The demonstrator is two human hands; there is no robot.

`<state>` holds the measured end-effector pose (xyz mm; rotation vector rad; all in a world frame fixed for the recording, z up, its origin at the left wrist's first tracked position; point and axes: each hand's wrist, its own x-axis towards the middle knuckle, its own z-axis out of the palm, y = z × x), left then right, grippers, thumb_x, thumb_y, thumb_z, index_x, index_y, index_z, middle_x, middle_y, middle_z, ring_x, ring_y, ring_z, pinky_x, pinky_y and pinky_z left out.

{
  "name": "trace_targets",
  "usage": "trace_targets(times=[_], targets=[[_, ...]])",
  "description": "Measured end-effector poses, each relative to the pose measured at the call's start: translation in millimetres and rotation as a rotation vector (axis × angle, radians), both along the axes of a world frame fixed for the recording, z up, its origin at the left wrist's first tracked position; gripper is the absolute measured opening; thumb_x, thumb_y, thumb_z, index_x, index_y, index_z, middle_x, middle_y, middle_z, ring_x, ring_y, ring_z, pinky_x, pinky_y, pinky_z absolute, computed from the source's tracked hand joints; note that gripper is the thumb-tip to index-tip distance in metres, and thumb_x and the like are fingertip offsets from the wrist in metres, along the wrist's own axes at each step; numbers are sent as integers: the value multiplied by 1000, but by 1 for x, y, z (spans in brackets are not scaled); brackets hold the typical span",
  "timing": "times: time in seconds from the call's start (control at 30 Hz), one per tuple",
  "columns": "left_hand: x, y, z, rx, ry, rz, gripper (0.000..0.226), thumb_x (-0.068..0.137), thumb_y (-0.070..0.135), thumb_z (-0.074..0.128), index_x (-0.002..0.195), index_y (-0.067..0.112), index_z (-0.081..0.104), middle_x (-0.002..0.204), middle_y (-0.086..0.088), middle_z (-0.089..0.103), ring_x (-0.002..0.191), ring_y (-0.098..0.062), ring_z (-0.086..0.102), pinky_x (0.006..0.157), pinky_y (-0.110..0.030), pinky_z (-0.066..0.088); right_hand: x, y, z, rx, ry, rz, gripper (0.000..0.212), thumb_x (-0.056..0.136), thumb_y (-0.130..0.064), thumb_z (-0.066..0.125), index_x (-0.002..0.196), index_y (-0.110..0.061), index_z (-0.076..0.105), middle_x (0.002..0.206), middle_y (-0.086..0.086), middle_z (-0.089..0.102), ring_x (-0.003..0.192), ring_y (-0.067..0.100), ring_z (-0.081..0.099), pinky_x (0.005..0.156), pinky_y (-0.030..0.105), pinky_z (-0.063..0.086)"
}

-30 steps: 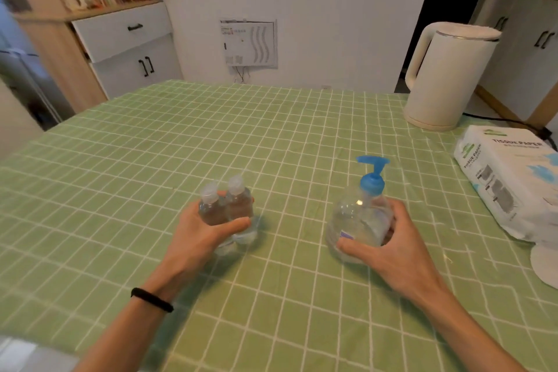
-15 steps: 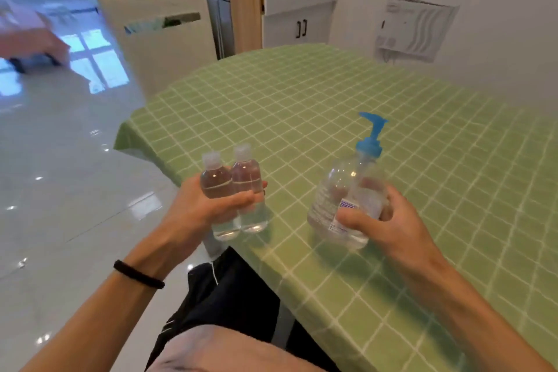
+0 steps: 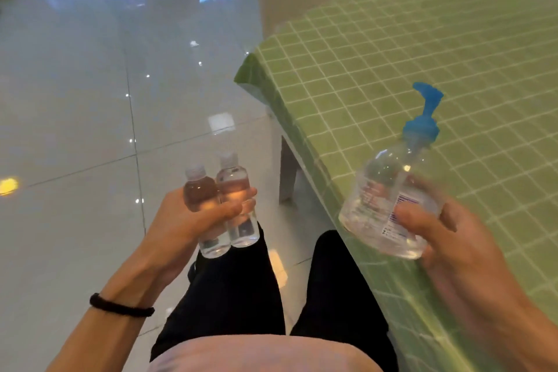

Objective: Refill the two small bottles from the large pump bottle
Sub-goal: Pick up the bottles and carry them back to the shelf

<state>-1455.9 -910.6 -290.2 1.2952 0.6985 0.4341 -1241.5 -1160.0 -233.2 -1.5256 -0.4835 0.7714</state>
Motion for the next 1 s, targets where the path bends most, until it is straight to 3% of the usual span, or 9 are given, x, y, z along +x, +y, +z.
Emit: trace_targets(times=[0.1, 0.2, 0.33, 0.43, 0.53, 0.67, 0.87, 0.93, 1.0], targets=[[-5, 17, -9, -65, 32, 51, 44, 72, 23, 87, 114, 16, 79, 120, -12, 79, 112, -31, 77, 91, -32, 63, 0, 35, 2, -21, -4, 76, 84, 51, -67, 94, 127, -40, 72, 120, 2, 79, 110, 21, 77, 84, 29, 62], [-15, 33, -5, -135, 53, 102, 42, 73, 22, 86, 114, 18, 79, 121, -11, 79, 113, -32, 76, 91, -33, 63, 0, 69, 15, -71, 21, 165, 81, 47, -74, 92, 121, -48, 73, 117, -2, 80, 108, 18, 77, 85, 37, 65], [-28, 44, 28, -194, 149, 174, 49, 68, 35, 91, 114, 23, 80, 117, -12, 80, 114, -36, 75, 100, -57, 58, -2, 109, 40, -151, 95, 250, 63, 59, -56, 90, 119, -50, 73, 117, -2, 80, 108, 15, 77, 82, 22, 61], [-40, 49, 73, -269, 206, 196, 50, 68, 34, 93, 114, 21, 80, 119, -10, 80, 115, -34, 75, 93, -52, 62, -12, 131, 67, -223, 186, 243, 63, 63, -51, 85, 122, -34, 74, 114, -1, 81, 105, 16, 78, 78, 19, 59], [-52, 62, 127, -314, 256, 199, 49, 66, 35, 93, 111, 18, 81, 114, -15, 80, 111, -39, 75, 97, -62, 57, -29, 156, 108, -307, 257, 200, 81, 51, -70, 90, 119, -28, 76, 113, 1, 81, 106, 18, 77, 84, 29, 58], [-71, 97, 197, -339, 273, 240, 59, 56, 37, 95, 107, 13, 82, 109, -16, 81, 105, -37, 78, 93, -50, 64, -53, 197, 166, -343, 326, 195, 71, 48, -77, 90, 109, -43, 78, 116, 1, 80, 108, 19, 77, 90, 36, 54], [-104, 172, 258, -325, 261, 199, 40, 72, 14, 93, 110, 10, 81, 112, -15, 81, 108, -35, 78, 90, -36, 64, -73, 254, 220, -372, 359, 230, 71, 57, -71, 91, 119, -40, 75, 124, 2, 77, 117, 24, 74, 101, 47, 54], [-104, 197, 268, -305, 253, 208, 45, 69, 21, 94, 111, 11, 81, 112, -14, 81, 108, -34, 78, 90, -34, 64, -70, 271, 232, -383, 322, 249, 70, 59, -71, 89, 121, -43, 73, 124, -1, 77, 116, 21, 74, 94, 37, 59], [-95, 220, 276, -290, 247, 205, 54, 63, 31, 96, 111, 12, 81, 112, -14, 81, 108, -34, 78, 98, -44, 62, -63, 285, 244, -386, 302, 254, 59, 64, -67, 88, 117, -47, 73, 121, -5, 78, 112, 16, 75, 83, 25, 62]])
